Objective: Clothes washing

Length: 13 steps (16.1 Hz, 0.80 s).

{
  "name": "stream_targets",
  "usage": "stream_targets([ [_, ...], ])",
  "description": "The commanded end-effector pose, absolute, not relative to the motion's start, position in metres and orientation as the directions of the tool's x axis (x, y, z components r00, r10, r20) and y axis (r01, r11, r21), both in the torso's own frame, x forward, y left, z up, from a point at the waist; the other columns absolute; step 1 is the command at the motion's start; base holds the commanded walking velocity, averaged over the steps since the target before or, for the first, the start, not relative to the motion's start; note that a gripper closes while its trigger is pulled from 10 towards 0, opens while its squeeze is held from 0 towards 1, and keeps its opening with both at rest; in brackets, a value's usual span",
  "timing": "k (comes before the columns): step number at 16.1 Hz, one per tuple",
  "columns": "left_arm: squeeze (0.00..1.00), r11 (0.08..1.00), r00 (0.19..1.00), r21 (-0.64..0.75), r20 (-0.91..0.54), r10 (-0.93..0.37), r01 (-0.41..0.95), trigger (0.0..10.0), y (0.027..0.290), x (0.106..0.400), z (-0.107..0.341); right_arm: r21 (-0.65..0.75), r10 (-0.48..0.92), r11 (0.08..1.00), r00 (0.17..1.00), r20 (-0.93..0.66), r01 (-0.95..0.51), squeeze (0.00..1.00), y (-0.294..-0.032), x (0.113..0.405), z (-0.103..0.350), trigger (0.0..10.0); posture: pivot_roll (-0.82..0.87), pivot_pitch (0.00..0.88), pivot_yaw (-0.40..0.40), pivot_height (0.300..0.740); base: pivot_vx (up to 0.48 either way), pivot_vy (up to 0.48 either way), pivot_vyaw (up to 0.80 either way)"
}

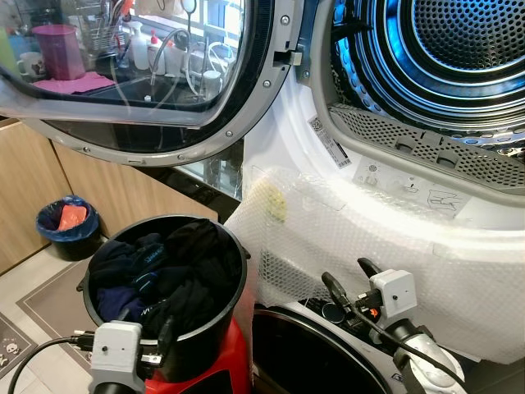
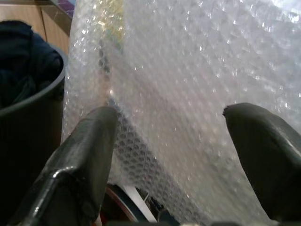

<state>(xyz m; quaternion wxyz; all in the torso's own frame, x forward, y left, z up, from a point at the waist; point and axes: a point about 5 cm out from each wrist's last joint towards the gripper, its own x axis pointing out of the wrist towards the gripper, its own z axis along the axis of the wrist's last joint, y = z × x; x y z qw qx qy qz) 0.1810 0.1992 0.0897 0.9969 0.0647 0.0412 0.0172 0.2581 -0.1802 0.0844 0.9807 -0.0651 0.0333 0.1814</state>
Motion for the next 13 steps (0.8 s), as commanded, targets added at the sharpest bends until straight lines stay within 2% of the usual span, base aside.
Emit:
stream_targets([
  [1,0.00,0.989,0.992,0.138,-0.110,0.063,-0.048,10.0,0.204,0.180,0.085,-0.130,0.327,0.931,0.937,-0.120,-0.341,0.00,-0.192,0.252,0.077,10.0,0.15,0.042,-0.106,0.740,0.000,0.000,0.00],
  [6,0.00,0.987,0.991,0.154,-0.114,0.073,-0.055,10.0,0.213,0.182,0.084,-0.142,0.328,0.927,0.935,-0.137,-0.346,0.00,-0.196,0.246,0.074,10.0,0.15,0.039,-0.102,0.740,0.000,0.000,0.00],
  [10,0.00,0.989,0.995,0.145,-0.096,-0.005,0.019,10.0,0.214,0.191,0.092,-0.133,0.341,0.925,0.933,-0.118,-0.355,0.00,-0.188,0.248,0.075,10.0,0.15,0.034,-0.101,0.740,0.000,0.000,0.00],
  [13,0.00,0.972,0.992,0.202,-0.059,-0.111,0.121,10.0,0.205,0.193,0.101,-0.126,0.349,0.924,0.930,-0.112,-0.362,0.00,-0.184,0.247,0.074,10.0,0.15,0.031,-0.098,0.740,0.000,0.000,0.00],
])
